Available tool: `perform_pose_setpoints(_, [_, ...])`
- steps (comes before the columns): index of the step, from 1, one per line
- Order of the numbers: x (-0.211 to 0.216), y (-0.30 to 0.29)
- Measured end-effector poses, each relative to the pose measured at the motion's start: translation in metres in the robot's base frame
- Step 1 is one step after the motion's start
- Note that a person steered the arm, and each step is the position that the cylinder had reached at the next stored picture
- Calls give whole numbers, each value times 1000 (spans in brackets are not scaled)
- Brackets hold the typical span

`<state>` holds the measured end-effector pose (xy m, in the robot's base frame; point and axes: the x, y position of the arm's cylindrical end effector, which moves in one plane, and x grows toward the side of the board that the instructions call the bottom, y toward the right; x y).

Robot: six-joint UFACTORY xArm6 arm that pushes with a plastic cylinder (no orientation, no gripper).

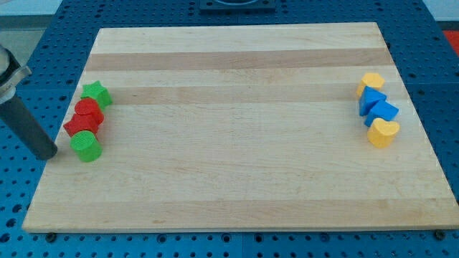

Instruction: Push the green circle to the bottom of the yellow heart

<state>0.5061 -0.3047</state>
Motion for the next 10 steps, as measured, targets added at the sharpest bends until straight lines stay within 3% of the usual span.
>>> perform_pose_setpoints(1, [-10,14])
perform_pose_setpoints(3, [-2,188])
perform_pose_setpoints(4, [-2,201])
perform_pose_setpoints(6, [11,88])
perform_pose_setpoints(7, [43,103])
perform_pose_setpoints(9, [49,297])
perform_pose_setpoints(10, [50,261])
